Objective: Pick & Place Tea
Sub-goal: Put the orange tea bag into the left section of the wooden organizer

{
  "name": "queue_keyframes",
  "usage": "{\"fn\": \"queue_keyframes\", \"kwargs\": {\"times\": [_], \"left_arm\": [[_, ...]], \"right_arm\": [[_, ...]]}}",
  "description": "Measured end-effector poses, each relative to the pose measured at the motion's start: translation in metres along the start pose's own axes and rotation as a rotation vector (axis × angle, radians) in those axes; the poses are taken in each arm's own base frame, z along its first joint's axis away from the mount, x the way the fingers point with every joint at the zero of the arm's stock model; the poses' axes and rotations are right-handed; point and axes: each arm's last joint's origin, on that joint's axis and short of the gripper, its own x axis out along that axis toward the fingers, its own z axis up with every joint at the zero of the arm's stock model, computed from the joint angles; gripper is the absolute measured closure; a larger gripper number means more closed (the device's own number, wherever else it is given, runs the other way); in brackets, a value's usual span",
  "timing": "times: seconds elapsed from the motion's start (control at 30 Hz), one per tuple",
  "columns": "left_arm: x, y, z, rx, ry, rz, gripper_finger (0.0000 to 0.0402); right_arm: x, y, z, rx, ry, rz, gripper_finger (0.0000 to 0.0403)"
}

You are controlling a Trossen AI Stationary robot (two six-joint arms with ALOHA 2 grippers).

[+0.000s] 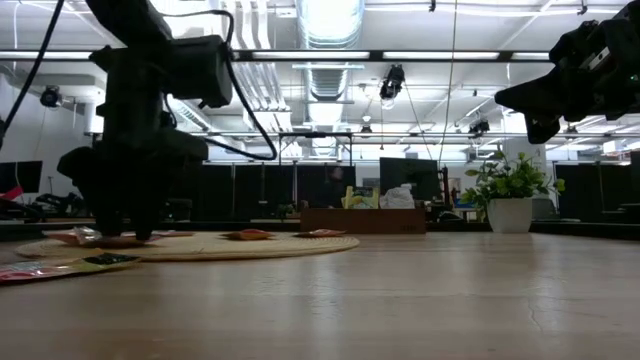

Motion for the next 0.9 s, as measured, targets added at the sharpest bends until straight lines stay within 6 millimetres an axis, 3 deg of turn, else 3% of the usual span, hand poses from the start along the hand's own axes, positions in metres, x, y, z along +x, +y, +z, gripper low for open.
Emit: {"fn": "queue_keyframes", "kwargs": {"times": [0.2,0.3,0.73,0.9], "left_arm": [[0.0071,0.0043,-0.0013,-0.004,0.019,0.026,0.0145],[0.0059,0.0029,-0.0008,0.014,0.018,0.025,0.0166],[0.0035,-0.0014,0.0013,0.073,0.002,0.005,0.0379],[-0.0006,-0.0050,0.0027,0.088,-0.002,0.005,0.0392]], "right_arm": [[0.0000,0.0000,0.0000,0.000,0.000,0.000,0.0394],[0.0000,0.0000,0.0001,0.000,-0.001,0.000,0.0394],[0.0000,0.0000,0.0000,0.000,-0.001,0.000,0.0394],[0.0000,0.0000,0.0001,0.000,-0.001,0.000,0.0394]]}}
